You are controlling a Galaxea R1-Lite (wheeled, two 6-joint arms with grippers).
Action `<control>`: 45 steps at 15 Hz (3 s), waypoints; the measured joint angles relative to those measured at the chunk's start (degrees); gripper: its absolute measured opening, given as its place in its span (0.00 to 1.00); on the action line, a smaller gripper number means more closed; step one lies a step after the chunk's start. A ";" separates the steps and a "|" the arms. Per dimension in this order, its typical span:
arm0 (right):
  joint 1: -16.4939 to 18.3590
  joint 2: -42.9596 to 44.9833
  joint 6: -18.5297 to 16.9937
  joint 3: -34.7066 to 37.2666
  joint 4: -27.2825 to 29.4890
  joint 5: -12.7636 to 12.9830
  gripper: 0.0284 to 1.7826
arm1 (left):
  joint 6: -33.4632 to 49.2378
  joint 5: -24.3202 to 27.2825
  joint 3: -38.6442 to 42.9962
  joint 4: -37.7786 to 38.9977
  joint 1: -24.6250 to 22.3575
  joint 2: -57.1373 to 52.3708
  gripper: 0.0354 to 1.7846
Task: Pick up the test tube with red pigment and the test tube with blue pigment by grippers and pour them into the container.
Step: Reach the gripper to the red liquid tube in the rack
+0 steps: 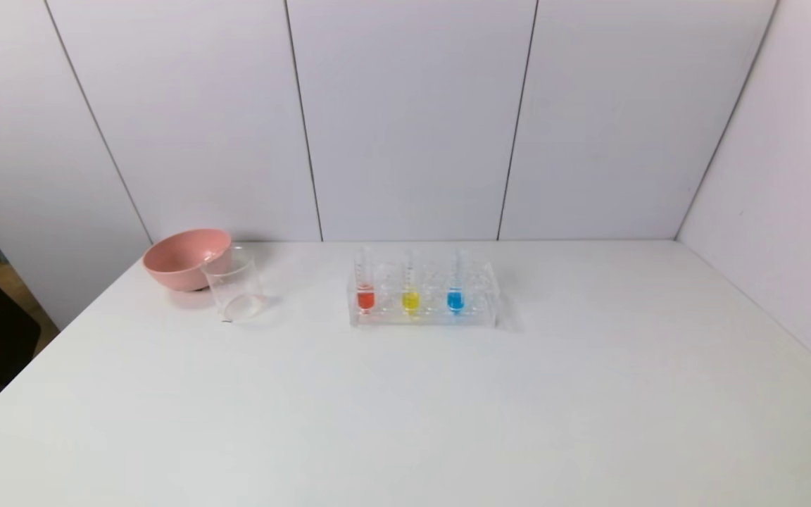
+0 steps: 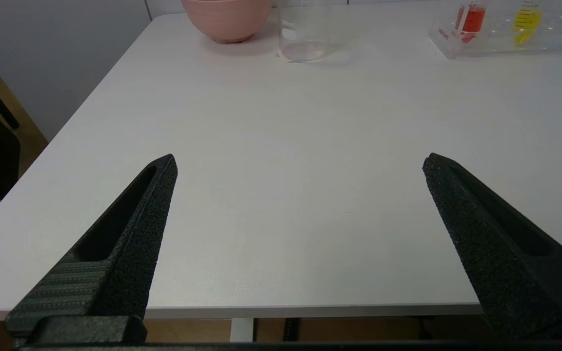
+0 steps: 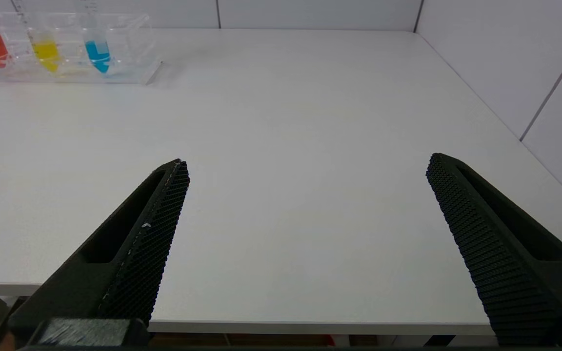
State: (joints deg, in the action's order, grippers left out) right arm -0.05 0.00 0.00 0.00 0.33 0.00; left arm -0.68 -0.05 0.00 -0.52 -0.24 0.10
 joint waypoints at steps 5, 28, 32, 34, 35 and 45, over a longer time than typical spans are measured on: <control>-0.05 0.00 0.00 0.00 0.02 0.00 1.00 | -0.41 -0.11 0.00 0.09 0.09 0.00 0.99; -0.02 0.00 0.00 0.00 0.00 0.00 1.00 | -0.11 14.13 -40.42 4.16 0.24 38.96 0.99; -0.02 0.00 0.00 0.00 0.02 0.00 1.00 | 0.22 20.31 -44.64 13.91 0.66 54.03 0.99; -0.02 0.00 0.00 0.00 0.00 0.00 1.00 | 0.30 25.23 -46.39 19.90 1.29 61.45 0.99; -0.02 0.00 0.00 0.00 0.00 0.00 1.00 | 0.38 27.77 -47.21 22.52 1.65 64.91 0.99; -0.02 0.00 0.00 0.00 0.00 0.00 1.00 | 0.50 31.88 -61.03 36.96 8.56 95.29 0.99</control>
State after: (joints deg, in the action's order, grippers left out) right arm -0.07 0.00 0.00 0.00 0.33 0.00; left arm -0.18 31.83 -61.03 36.44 8.31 95.39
